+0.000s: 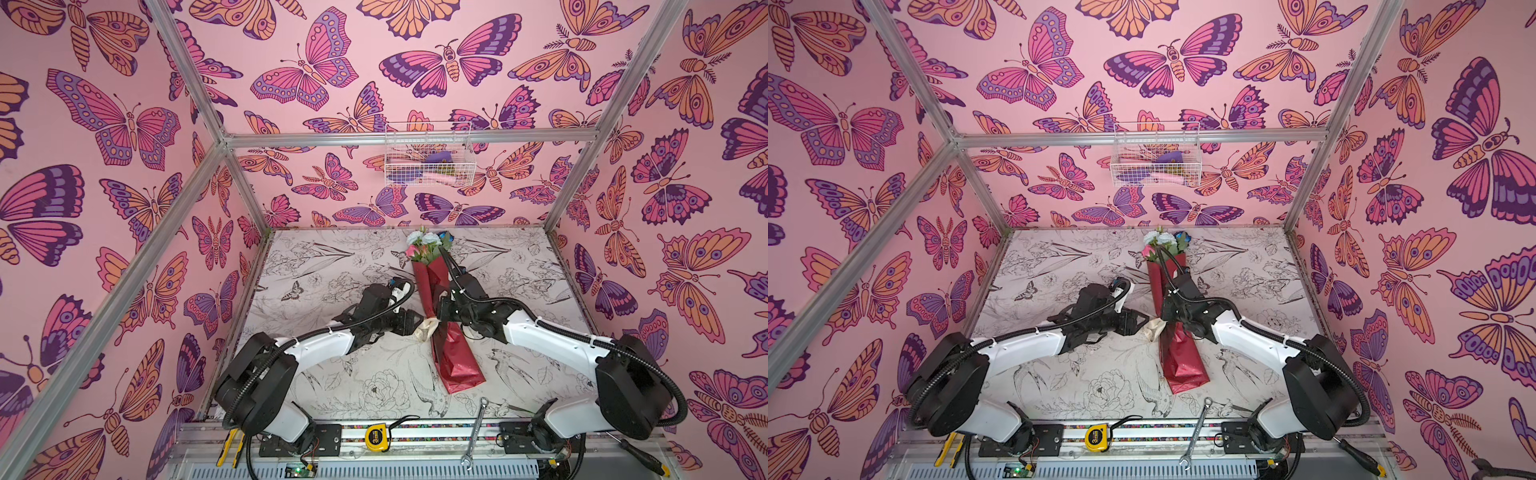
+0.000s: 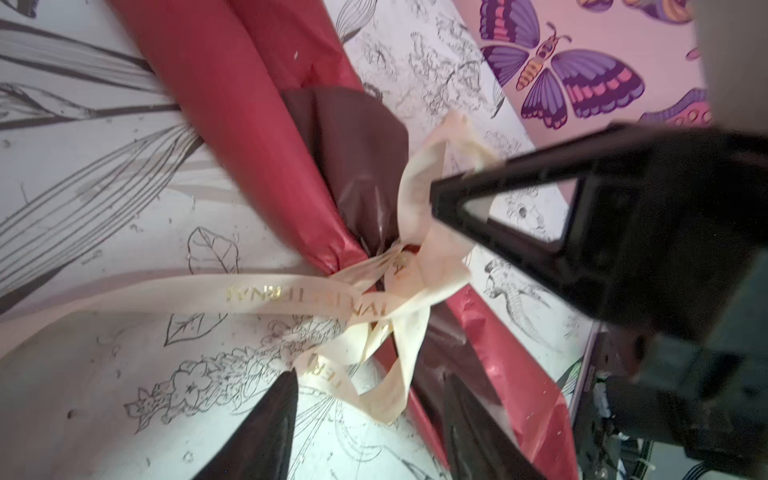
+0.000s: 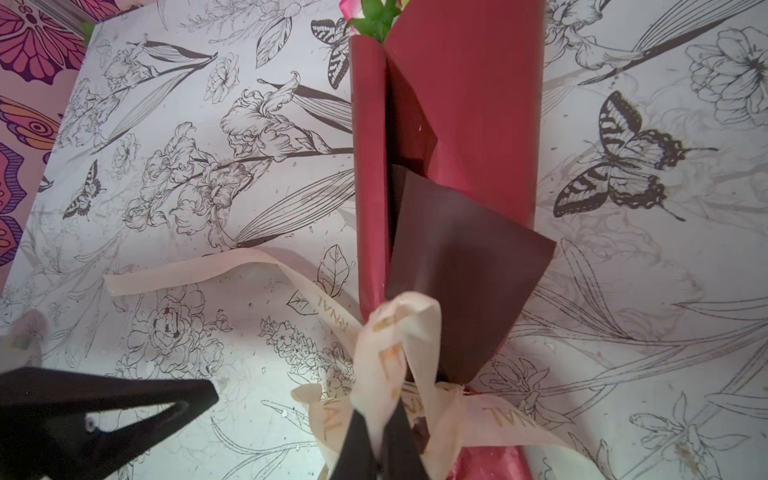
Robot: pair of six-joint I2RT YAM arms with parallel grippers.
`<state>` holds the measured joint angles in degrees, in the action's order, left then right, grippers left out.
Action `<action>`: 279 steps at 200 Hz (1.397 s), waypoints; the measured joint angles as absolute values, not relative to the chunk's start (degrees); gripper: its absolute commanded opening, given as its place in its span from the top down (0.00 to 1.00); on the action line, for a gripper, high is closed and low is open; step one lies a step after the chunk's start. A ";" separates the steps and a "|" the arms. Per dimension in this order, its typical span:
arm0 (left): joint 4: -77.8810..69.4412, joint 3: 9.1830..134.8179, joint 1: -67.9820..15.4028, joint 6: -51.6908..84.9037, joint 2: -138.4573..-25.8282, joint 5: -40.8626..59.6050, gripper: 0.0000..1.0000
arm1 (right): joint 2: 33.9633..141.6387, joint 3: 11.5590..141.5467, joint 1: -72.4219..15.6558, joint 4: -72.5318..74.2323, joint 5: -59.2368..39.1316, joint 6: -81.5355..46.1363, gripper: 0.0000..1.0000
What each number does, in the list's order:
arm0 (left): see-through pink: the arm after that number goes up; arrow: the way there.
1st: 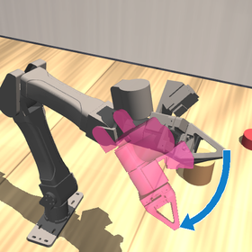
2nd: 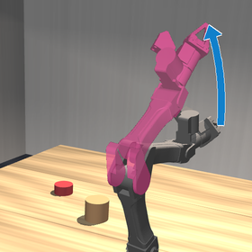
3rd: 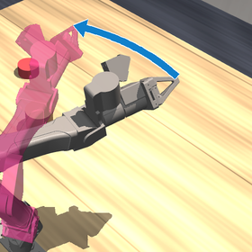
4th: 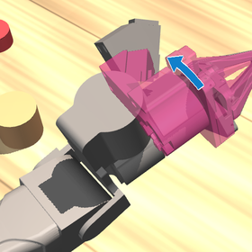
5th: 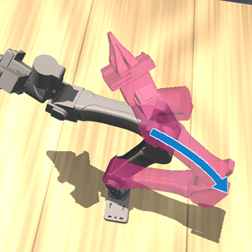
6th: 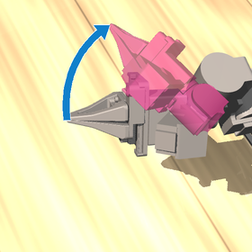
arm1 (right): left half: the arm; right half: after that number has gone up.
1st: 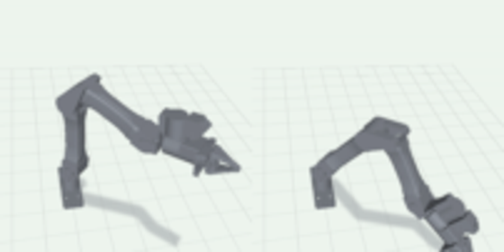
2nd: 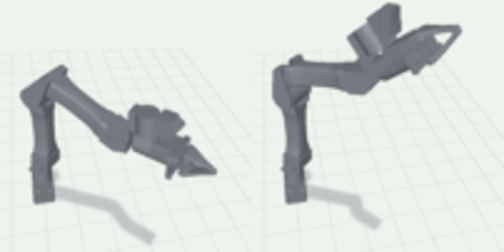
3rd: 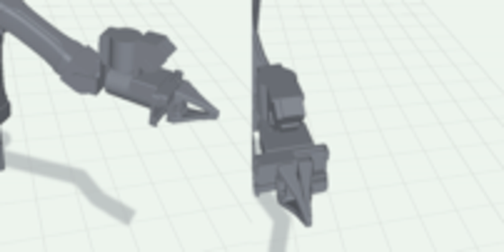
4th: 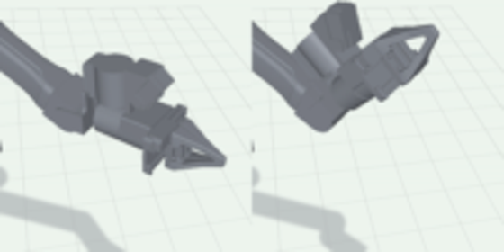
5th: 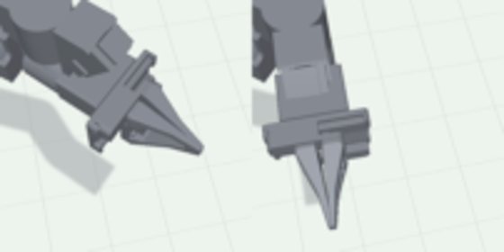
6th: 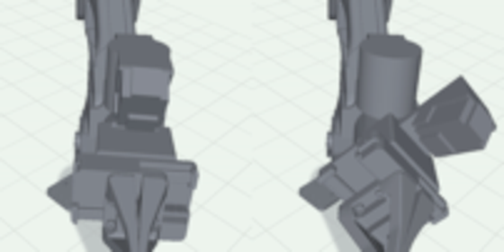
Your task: Tie the bouquet of fake flowers
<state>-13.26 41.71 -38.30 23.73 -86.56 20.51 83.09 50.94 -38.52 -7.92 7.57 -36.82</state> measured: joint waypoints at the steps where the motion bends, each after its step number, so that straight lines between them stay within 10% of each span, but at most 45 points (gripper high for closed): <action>1: -13.32 41.54 -38.33 23.57 -86.63 20.53 0.43 | 83.09 50.94 -38.50 -7.92 7.60 -36.91 1.00; 184: -10.24 47.59 -38.72 7.90 -96.25 24.25 0.60 | 84.66 50.96 -38.33 -7.94 6.11 -39.03 1.00; 279: -10.22 48.07 -43.24 12.75 -96.64 25.54 0.50 | 84.66 51.94 -38.26 -8.45 6.13 -39.24 1.00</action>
